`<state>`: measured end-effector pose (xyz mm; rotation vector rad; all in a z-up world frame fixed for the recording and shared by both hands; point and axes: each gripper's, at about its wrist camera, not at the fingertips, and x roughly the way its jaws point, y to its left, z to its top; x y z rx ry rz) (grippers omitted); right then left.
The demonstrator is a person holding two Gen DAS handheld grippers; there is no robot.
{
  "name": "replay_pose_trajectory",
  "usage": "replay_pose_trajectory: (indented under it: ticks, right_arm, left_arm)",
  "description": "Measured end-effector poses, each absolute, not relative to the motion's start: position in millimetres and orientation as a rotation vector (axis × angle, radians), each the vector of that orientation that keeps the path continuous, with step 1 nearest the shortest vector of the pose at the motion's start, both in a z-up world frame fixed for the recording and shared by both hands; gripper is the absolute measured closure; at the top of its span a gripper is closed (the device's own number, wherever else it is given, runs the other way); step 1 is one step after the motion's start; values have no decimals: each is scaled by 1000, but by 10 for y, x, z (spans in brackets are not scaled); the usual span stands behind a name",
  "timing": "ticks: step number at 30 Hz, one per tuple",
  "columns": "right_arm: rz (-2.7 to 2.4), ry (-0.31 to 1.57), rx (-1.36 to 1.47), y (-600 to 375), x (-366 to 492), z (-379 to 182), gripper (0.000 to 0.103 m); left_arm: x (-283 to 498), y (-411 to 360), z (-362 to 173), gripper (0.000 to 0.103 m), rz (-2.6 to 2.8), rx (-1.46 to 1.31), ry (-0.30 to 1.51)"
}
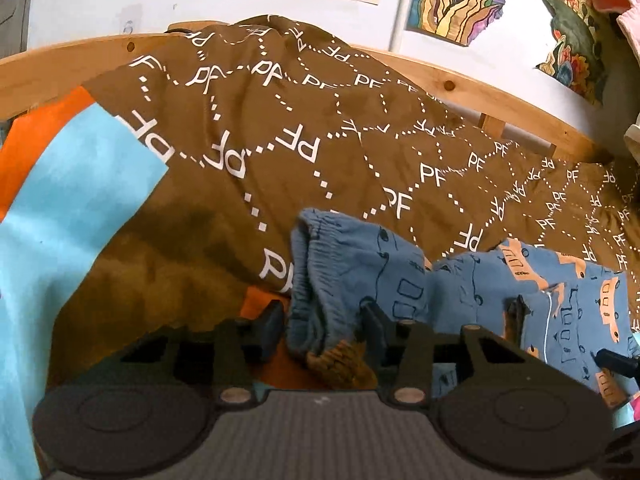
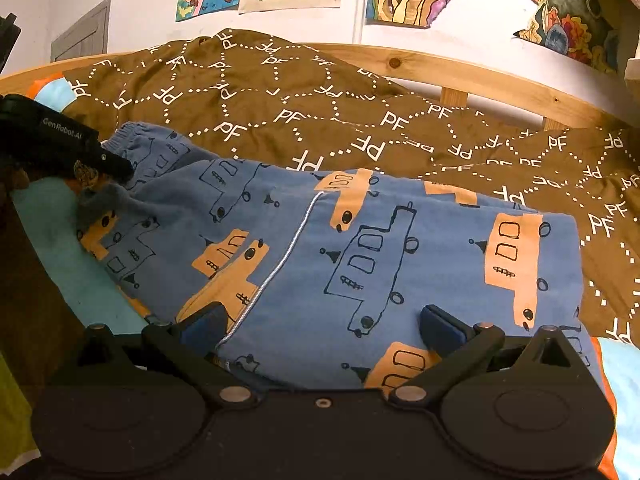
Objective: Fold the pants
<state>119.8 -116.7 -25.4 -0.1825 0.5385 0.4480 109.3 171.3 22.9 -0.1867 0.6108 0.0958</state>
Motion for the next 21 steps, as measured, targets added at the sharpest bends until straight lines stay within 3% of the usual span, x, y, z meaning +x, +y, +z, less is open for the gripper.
replay_pose_trajectory:
  ticks: [9,14,21]
  right_arm:
    - [331,419,-210,-1113,1500,88,1]
    - [261,522,-298,-931,2098,44,1]
    - [282,465,-256,-1116,2015,187,1]
  left_arm:
    - [1120,1676,228,49,93,-171,615]
    - [1139,1701,239,41,75,-209,618]
    - [1133,1755,250,44,77,-243,623]
